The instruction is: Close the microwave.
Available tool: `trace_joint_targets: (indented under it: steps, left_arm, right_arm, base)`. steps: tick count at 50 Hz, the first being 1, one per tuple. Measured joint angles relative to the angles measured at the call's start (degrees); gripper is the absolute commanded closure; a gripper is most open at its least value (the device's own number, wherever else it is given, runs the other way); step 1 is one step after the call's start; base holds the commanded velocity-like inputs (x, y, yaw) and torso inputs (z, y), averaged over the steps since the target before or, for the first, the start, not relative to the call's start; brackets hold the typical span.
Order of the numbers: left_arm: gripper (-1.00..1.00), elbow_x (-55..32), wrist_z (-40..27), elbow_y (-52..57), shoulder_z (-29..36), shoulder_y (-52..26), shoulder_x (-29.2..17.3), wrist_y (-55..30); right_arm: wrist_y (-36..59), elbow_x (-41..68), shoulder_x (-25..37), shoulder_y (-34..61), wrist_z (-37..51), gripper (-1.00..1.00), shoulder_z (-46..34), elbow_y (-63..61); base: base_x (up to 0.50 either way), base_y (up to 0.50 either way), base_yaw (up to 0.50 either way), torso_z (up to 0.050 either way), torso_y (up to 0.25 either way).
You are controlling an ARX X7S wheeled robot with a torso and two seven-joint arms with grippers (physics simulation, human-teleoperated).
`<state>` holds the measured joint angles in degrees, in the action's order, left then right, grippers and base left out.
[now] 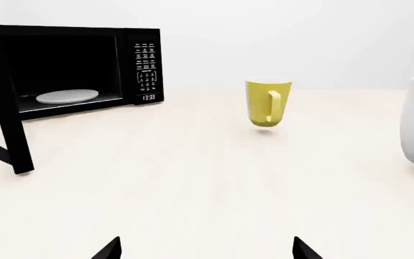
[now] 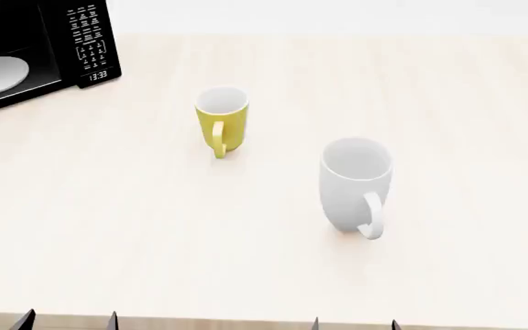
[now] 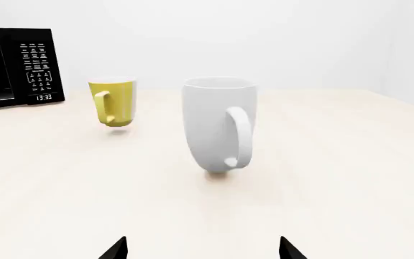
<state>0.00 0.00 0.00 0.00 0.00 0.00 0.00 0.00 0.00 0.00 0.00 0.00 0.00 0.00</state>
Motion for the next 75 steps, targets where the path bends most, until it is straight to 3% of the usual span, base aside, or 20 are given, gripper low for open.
trace_joint_targets:
  steps: [25, 37, 46, 56, 75]
  left_arm:
    - [-1.0, -2.77, -3.93, 0.38, 3.69, 0.47, -3.17, 1.78]
    - [-1.0, 4.36, -11.35, 16.89, 2.34, 4.23, -5.73, 17.16]
    - [-1.0, 6.02, -14.68, 25.3, 0.76, 5.43, -7.13, 23.21]
    - [-1.0, 6.83, -16.56, 27.83, 0.52, 5.72, -7.98, 25.57]
    - [-1.0, 7.27, -17.99, 28.77, 1.41, 6.06, -9.22, 26.1]
  right_arm:
    - [-0.64, 3.49, 2.88, -0.12, 4.15, -1.0, -3.34, -0.8]
    - [-20.24, 5.89, 2.58, -0.83, 7.33, -1.0, -0.84, -12.65]
    - [-30.95, 4.37, 3.08, -1.45, 9.52, -1.0, -0.49, -17.45]
    - [-36.02, 2.27, 3.84, -1.9, 11.41, -1.0, -0.96, -18.91]
    - [-37.75, -0.71, 5.04, -2.4, 14.24, -1.0, -2.43, -19.0]
  base:
    - [0.0, 0.0, 0.0, 0.0, 0.0]
    - [0.0, 0.0, 0.0, 0.0, 0.0]
    - [0.0, 0.0, 0.0, 0.0, 0.0]
    - [0.0, 0.05, 0.0, 0.0, 0.0]
    - [0.0, 0.49, 0.0, 0.0, 0.0]
